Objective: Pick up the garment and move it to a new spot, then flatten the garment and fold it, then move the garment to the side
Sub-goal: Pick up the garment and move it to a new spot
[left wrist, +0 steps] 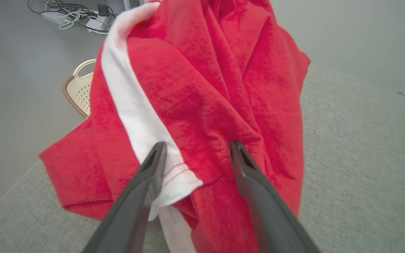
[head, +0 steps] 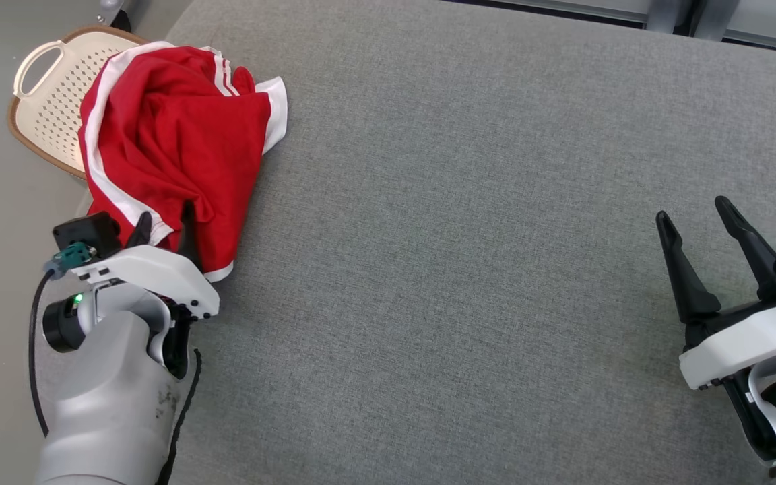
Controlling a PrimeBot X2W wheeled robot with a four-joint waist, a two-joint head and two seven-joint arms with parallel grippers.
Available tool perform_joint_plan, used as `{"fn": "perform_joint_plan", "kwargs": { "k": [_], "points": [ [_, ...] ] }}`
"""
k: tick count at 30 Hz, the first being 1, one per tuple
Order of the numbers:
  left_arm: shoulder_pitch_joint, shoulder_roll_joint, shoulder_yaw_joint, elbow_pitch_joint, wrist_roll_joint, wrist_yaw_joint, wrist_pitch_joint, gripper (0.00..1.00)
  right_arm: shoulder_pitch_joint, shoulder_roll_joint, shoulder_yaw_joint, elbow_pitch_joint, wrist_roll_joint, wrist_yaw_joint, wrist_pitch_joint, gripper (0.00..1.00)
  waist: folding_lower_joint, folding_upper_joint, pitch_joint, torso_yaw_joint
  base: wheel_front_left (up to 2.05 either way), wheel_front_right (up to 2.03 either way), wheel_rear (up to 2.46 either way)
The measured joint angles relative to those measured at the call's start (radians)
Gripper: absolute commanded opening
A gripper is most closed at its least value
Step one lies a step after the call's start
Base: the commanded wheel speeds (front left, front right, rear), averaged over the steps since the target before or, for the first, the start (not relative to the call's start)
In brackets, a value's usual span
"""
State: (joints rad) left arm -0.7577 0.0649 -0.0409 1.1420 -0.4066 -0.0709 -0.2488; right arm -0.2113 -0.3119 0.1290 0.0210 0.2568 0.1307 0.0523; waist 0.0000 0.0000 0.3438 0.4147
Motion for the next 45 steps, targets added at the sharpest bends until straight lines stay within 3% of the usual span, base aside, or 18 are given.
{"fn": "perform_joint_plan", "kwargs": {
  "k": [6, 12, 19, 24, 35, 45],
  "points": [
    [-0.019, 0.024, 0.019, -0.039, 0.007, 0.004, -0.011, 0.00, -0.009, 0.002, -0.016, 0.003, 0.000, 0.000, -0.001, 1.00, 0.0000, 0.0000, 0.002, 0.003, 0.00, 0.00, 0.00],
    [0.046, 0.056, 0.067, -0.295, 0.076, 0.036, -0.013, 0.00, -0.001, 0.023, -0.031, 0.021, 0.002, 0.000, -0.019, 1.00, 0.0001, 0.0000, -0.035, 0.008, 0.00, 0.00, 0.00],
    [0.175, 0.057, 0.102, -0.632, 0.164, 0.040, -0.013, 0.00, 0.019, 0.074, -0.046, 0.057, 0.002, 0.000, -0.058, 1.00, 0.0000, 0.0000, -0.107, -0.013, 0.00, 0.00, 0.00],
    [0.275, 0.045, 0.071, -0.833, 0.204, 0.032, -0.013, 0.00, 0.049, 0.113, -0.045, 0.086, 0.002, 0.000, -0.080, 1.00, 0.0000, 0.0001, -0.165, -0.051, 0.00, 0.00, 0.00],
    [0.427, 0.008, -0.126, -1.191, 0.238, 0.004, 0.090, 0.00, 0.079, 0.166, -0.043, 0.100, 0.002, 0.000, -0.103, 1.00, 0.0000, 0.0001, -0.238, -0.216, 0.00, 0.00, 0.00],
    [0.363, -0.014, -0.421, -1.209, 0.189, -0.025, 0.137, 0.00, 0.028, 0.179, -0.022, 0.100, 0.026, 0.000, -0.124, 1.00, 0.0000, 0.0001, -0.198, -0.438, 0.00, 0.00, 0.00]
  ]
}}
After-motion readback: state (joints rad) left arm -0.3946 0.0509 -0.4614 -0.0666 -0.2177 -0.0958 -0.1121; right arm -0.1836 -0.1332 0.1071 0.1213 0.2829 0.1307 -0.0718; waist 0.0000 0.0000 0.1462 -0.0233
